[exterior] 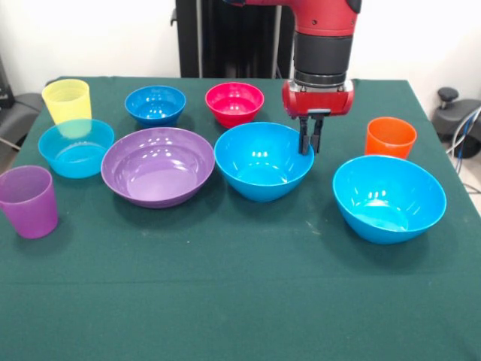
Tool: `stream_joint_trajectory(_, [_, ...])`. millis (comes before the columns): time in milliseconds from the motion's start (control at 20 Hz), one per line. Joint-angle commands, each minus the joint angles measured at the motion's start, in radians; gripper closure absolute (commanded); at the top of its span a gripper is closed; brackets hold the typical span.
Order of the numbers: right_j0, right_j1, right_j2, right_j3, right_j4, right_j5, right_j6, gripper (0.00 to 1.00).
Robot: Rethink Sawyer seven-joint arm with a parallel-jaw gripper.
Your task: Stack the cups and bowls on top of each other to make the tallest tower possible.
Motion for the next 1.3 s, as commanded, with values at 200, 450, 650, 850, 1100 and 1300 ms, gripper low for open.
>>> stream_joint_trajectory(200, [-0.001, 0.048, 0.058, -0.054, 0.021, 0.085, 0.103, 1.00])
stream_joint_trajectory(450, [0.000, 0.047, 0.056, -0.052, 0.027, 0.096, 0.105, 1.00])
stream_joint_trajectory(650, [0.003, 0.026, 0.051, -0.044, 0.022, 0.101, 0.101, 1.00])
stream_joint_trajectory(850, [0.006, -0.122, 0.061, 0.043, 0.039, 0.187, 0.103, 1.00])
stream_joint_trajectory(1100, [-0.016, -0.302, 0.099, 0.142, 0.081, 0.317, 0.096, 1.00])
stream_joint_trajectory(1300, [-0.040, -0.355, 0.120, 0.176, 0.094, 0.350, 0.082, 1.00])
